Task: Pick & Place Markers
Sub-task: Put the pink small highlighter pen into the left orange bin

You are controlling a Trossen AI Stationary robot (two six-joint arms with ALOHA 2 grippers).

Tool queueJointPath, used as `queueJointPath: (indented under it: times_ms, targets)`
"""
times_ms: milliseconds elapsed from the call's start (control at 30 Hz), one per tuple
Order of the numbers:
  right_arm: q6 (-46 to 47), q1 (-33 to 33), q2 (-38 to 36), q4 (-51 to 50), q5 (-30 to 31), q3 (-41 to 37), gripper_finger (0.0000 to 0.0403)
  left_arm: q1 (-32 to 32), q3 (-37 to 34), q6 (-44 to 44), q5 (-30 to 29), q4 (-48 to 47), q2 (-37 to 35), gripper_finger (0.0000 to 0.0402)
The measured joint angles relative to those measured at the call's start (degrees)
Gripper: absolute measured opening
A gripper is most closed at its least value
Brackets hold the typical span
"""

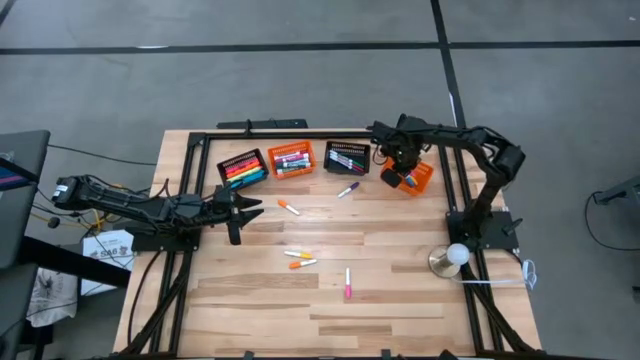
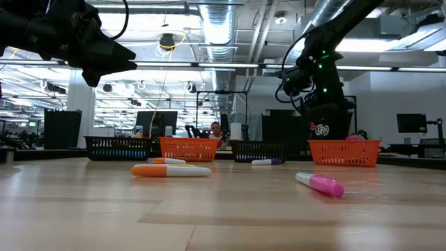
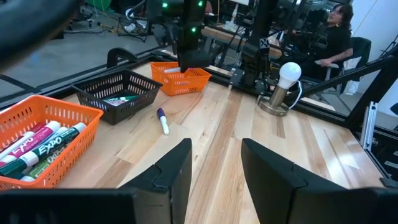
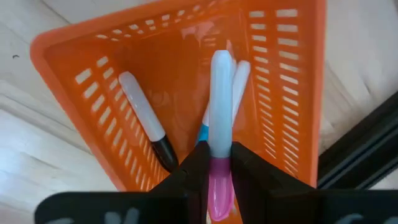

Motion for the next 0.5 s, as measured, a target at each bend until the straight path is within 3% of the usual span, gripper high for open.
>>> queueJointPath:
  times_ms: [500]
  targets:
    - [-0.15,0.04,0.36,0.3,-0.93,-0.02,0.006,0.02,0.0,0.0,0.0,0.02,0.0,0.0138]
